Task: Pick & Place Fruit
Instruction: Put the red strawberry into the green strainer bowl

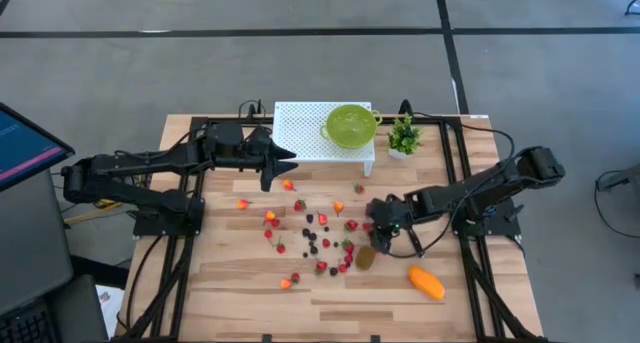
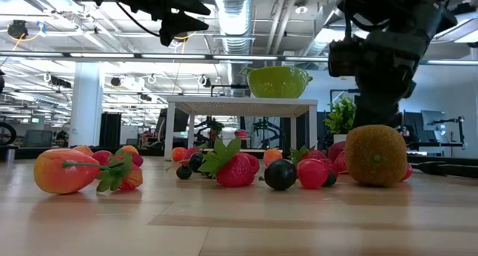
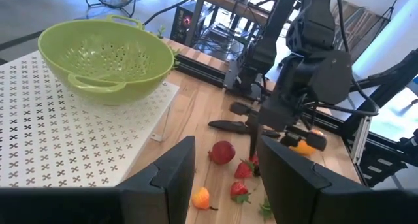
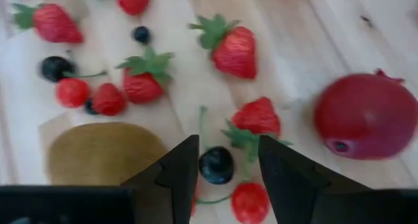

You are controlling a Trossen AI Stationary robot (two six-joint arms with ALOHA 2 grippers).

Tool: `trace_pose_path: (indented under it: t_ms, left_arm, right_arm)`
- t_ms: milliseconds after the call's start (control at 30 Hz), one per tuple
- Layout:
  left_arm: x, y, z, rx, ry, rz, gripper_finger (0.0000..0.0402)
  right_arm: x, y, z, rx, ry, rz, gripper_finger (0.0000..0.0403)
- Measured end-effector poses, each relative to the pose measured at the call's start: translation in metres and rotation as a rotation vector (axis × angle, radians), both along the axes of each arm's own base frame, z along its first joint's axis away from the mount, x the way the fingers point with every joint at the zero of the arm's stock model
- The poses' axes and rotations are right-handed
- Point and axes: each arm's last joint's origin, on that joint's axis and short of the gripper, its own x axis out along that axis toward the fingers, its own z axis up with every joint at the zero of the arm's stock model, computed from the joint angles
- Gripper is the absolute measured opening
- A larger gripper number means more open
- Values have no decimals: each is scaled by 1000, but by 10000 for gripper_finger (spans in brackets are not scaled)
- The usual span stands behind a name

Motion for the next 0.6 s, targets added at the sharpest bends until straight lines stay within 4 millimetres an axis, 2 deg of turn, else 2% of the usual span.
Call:
trace_pose_path:
  t_ms: [600]
  left_arm:
    - [0,0,0,1,-4,0,159]
  right_arm:
    - [-11,-4,-19,-6,-1,-62,125]
